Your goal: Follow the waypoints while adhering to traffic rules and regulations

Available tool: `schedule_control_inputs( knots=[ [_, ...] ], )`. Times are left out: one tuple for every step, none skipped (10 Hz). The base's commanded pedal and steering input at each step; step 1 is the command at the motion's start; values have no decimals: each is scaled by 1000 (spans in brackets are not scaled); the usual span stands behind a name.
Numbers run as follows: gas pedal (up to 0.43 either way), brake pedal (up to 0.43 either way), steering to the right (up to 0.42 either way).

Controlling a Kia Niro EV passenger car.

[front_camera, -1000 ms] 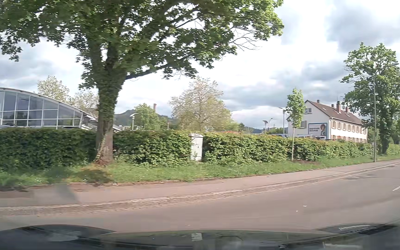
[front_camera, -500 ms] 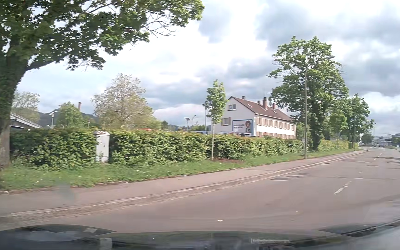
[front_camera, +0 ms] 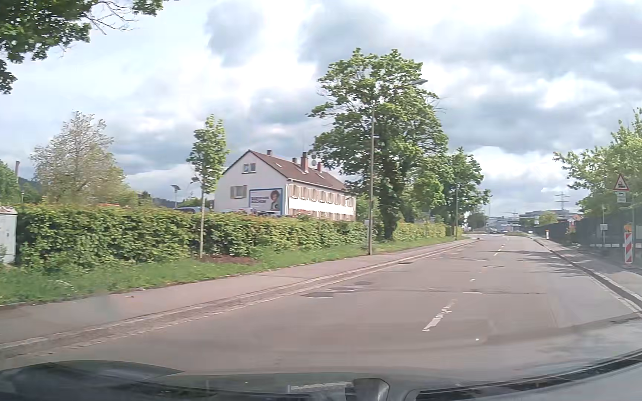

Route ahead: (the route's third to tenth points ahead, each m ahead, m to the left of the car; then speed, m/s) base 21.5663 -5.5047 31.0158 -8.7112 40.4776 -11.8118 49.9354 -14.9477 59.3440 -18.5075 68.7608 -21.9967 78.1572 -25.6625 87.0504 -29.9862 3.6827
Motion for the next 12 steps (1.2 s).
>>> schedule_control_inputs(
  knots=[
    [189, 0, 533],
    [189, 0, 492],
    [189, 0, 445],
    [189, 0, 404],
    [189, 0, 352],
    [189, 0, 306],
    [197, 0, 261],
    [197, 0, 223],
    [209, 0, 182],
    [209, 0, 141],
    [209, 0, 108],
    [209, 0, 90]
  ],
)
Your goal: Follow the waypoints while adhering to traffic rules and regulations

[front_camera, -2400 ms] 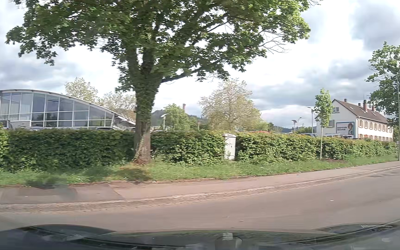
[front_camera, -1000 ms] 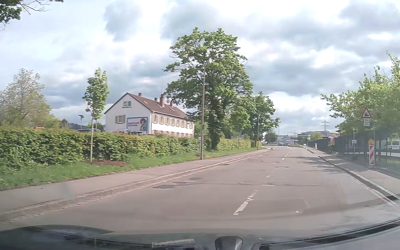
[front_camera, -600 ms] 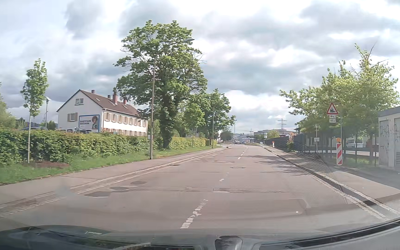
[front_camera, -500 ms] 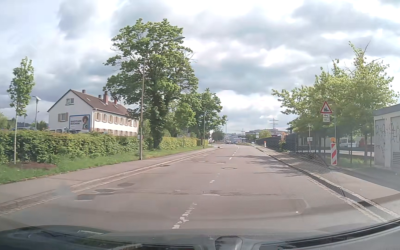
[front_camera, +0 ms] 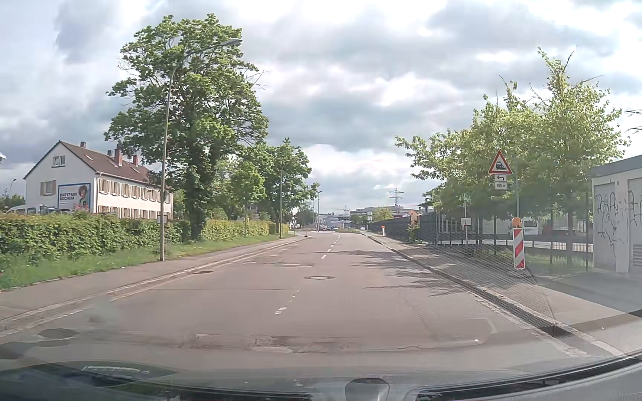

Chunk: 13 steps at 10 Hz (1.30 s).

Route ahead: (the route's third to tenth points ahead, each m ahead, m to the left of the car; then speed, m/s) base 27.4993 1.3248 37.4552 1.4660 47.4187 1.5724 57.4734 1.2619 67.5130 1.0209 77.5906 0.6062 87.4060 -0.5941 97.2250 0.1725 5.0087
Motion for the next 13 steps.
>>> schedule_control_inputs(
  knots=[
    [209, 0, 66],
    [209, 0, 47],
    [209, 0, 39],
    [209, 0, 32],
    [209, 0, 25],
    [209, 0, 20],
    [209, 0, 15],
    [209, 0, 12],
    [209, 0, 11],
    [197, 0, 10],
    [189, 0, 9],
    [189, 0, 9],
    [177, 0, 7]
  ],
)
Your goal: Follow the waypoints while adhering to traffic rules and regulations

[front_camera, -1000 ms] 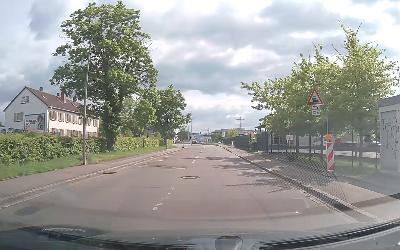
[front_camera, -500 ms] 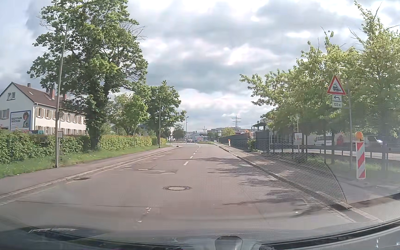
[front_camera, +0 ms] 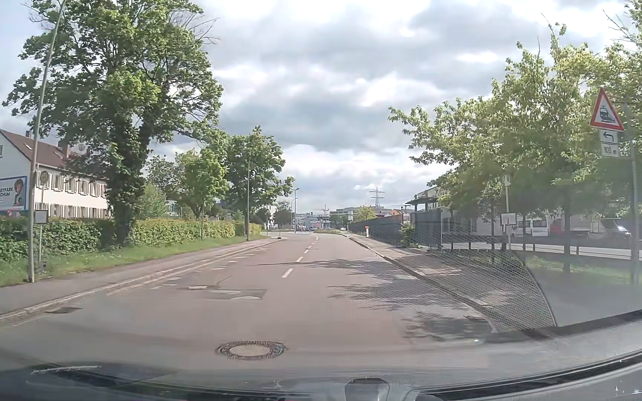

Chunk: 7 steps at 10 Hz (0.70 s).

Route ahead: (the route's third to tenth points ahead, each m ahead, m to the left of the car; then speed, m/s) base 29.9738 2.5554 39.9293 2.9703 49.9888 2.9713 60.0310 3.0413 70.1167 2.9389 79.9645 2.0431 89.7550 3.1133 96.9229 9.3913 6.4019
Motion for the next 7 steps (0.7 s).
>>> schedule_control_inputs(
  knots=[
    [177, 0, 4],
    [177, 0, 0],
    [177, 0, -3],
    [177, 0, -3],
    [177, 0, -1],
    [169, 0, 0],
    [169, 0, 0]
  ],
)
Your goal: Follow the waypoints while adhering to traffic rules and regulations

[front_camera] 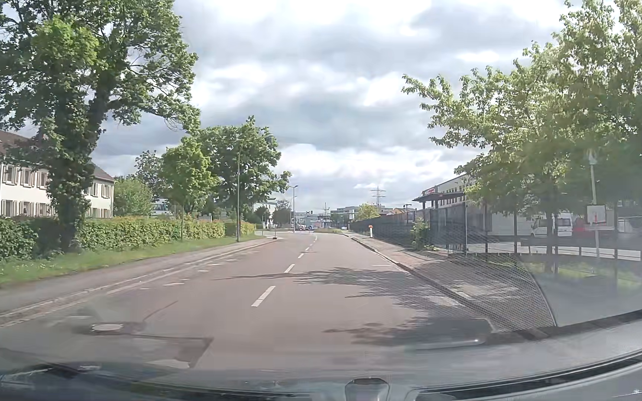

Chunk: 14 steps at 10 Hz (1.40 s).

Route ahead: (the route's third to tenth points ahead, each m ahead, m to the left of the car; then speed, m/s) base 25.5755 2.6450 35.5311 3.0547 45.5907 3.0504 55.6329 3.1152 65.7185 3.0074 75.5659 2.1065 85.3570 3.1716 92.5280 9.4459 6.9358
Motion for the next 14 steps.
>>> schedule_control_inputs(
  knots=[
    [169, 0, 0],
    [169, 0, 0],
    [169, 0, 0],
    [169, 0, 0],
    [150, 0, 3],
    [150, 0, 2],
    [150, 0, 2],
    [130, 0, 2],
    [110, 0, 2],
    [110, 0, 4],
    [110, 0, 8],
    [110, 0, 7],
    [110, 0, 4],
    [110, 0, 1]
  ],
)
